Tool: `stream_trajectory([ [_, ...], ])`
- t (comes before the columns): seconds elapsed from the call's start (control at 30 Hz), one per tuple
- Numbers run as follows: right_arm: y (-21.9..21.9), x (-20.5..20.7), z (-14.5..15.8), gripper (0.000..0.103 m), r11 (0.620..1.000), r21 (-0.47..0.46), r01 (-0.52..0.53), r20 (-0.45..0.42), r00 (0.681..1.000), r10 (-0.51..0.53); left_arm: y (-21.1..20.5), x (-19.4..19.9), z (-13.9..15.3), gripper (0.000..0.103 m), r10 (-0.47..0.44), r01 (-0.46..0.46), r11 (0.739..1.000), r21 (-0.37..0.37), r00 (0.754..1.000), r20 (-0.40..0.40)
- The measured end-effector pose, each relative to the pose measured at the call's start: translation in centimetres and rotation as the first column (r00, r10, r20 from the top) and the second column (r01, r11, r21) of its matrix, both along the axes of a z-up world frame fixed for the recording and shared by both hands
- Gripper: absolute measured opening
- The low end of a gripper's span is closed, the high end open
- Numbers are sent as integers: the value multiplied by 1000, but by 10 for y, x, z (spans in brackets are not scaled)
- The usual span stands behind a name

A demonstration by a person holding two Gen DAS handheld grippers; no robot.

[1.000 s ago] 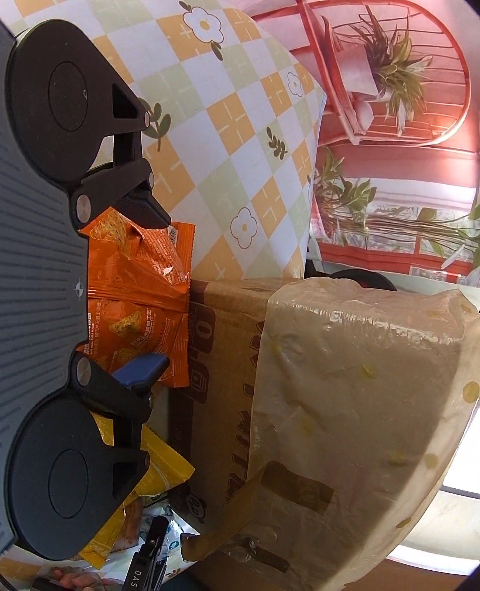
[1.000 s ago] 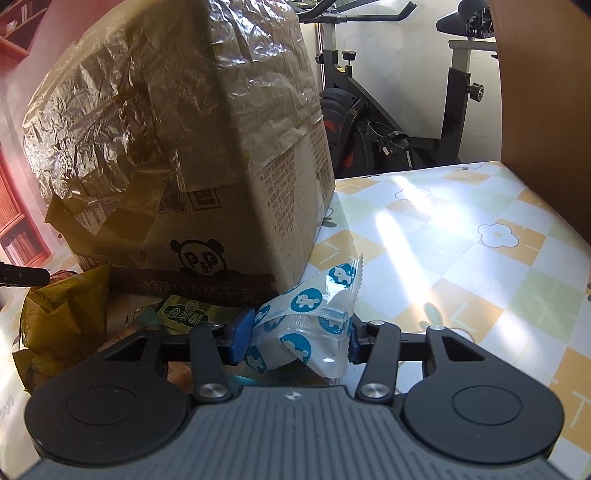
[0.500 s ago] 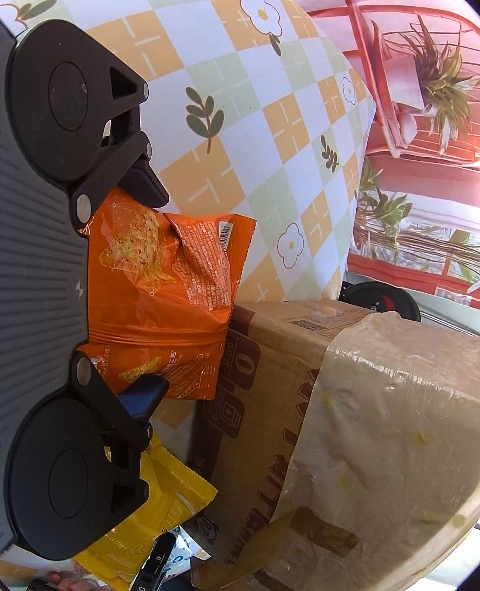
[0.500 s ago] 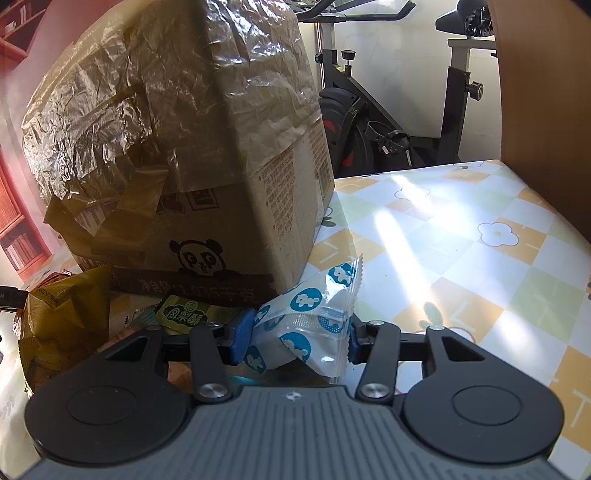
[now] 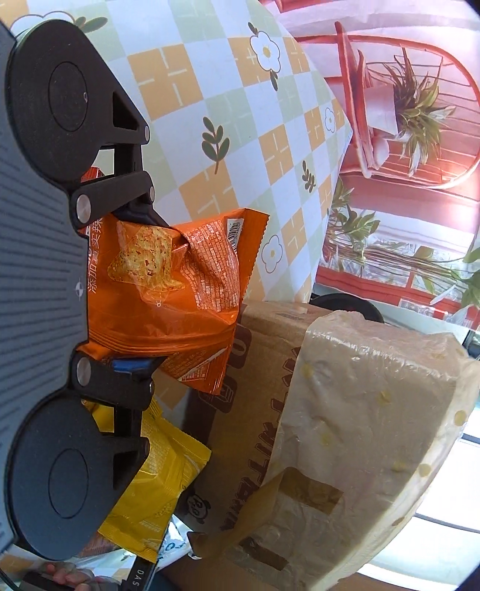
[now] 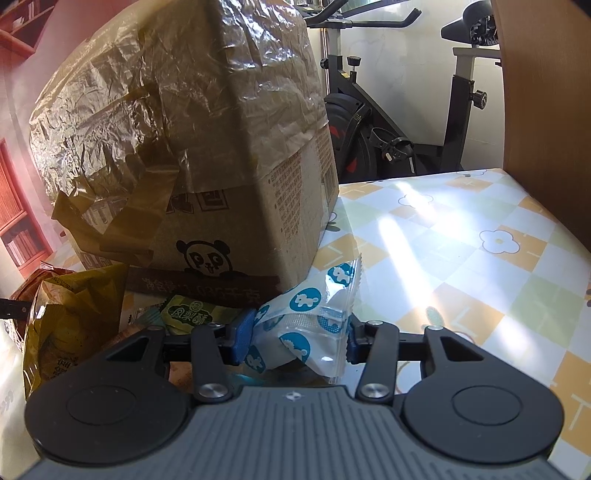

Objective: Organize snacks
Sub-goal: 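Close left tool on the orange chip bag and lift it, then carry the chip bag with left tool while right tool carries the clear packet into the paper bag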

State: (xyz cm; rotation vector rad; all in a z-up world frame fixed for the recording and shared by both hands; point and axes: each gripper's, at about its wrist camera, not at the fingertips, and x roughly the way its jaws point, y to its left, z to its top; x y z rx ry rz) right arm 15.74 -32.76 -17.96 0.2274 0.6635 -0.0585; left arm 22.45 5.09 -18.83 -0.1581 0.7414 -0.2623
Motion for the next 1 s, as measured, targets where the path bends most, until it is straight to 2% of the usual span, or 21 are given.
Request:
stream_trajectory([
  [0.2, 3, -5, 3, 48, 1000, -16, -6, 27, 1000, 6, 8, -23, 27, 63, 47, -50, 998, 35, 997, 66],
  [0.43, 5, -2, 6, 47, 999, -35, 8, -10, 1000, -8, 5, -31, 51, 63, 42, -51, 996, 71, 993, 111],
  [0.6, 9, -14, 17, 47, 997, -73, -1, -5, 1000, 1, -1, -36, 70, 63, 24, -38, 995, 90, 987, 156],
  [0.8, 7, -33, 54, 47, 996, -92, 12, 70, 998, -6, -13, -39, 103, 63, -5, -9, 998, 55, 971, 240],
  [1.0, 8, -38, 117, 47, 991, -134, 9, 201, 979, 19, -33, -33, 150, 63, -40, 30, 999, 37, 940, 340],
])
